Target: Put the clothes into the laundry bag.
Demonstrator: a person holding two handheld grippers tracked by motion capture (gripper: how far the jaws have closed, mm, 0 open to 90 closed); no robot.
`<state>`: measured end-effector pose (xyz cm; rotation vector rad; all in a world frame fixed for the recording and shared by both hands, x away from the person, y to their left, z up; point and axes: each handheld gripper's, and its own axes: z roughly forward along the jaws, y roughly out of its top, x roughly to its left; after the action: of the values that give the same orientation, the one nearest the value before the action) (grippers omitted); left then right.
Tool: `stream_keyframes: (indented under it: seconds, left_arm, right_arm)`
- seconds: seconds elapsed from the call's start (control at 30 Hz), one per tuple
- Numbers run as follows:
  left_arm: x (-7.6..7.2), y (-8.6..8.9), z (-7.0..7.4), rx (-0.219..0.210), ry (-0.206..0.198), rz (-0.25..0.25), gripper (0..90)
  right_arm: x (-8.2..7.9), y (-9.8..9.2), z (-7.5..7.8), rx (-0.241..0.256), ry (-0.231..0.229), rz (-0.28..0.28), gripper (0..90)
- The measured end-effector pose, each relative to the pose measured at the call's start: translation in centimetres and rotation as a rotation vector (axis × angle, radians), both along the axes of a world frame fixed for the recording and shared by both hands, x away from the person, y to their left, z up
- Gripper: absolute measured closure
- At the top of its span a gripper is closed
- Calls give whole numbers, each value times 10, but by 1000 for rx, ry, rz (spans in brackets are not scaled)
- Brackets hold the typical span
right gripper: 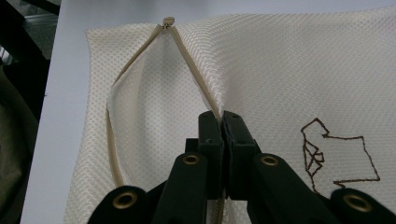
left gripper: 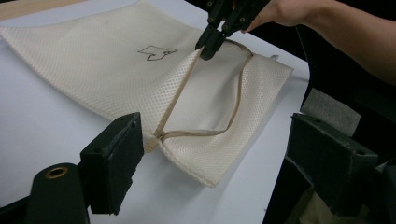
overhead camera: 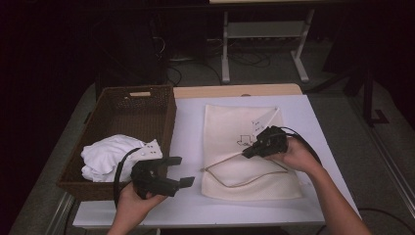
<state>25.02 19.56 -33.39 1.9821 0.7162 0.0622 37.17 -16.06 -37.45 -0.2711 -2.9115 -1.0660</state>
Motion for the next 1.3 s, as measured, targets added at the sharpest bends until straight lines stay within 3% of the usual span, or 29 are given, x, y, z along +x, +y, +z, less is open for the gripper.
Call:
stream_keyframes:
  seconds: [0.2, 0.67, 1.0, 1.17, 1.3]
  left_arm:
    - [8, 11, 4, 14, 35, 18, 175]
    - [31, 51, 29, 84, 59, 92, 176]
    - [43, 83, 30, 78, 87, 142, 190]
    - [50, 98, 32, 99, 96, 168, 185]
    - [55, 108, 31, 144, 105, 191, 185]
  right_arm:
    - [2, 0, 0, 5, 3, 0, 865]
    - [4, -1, 6, 7, -9, -2, 865]
    - [5, -2, 11, 21, -11, -10, 866]
    - [5, 0, 11, 20, -11, -5, 865]
    - [5, 2, 11, 17, -10, 0, 865]
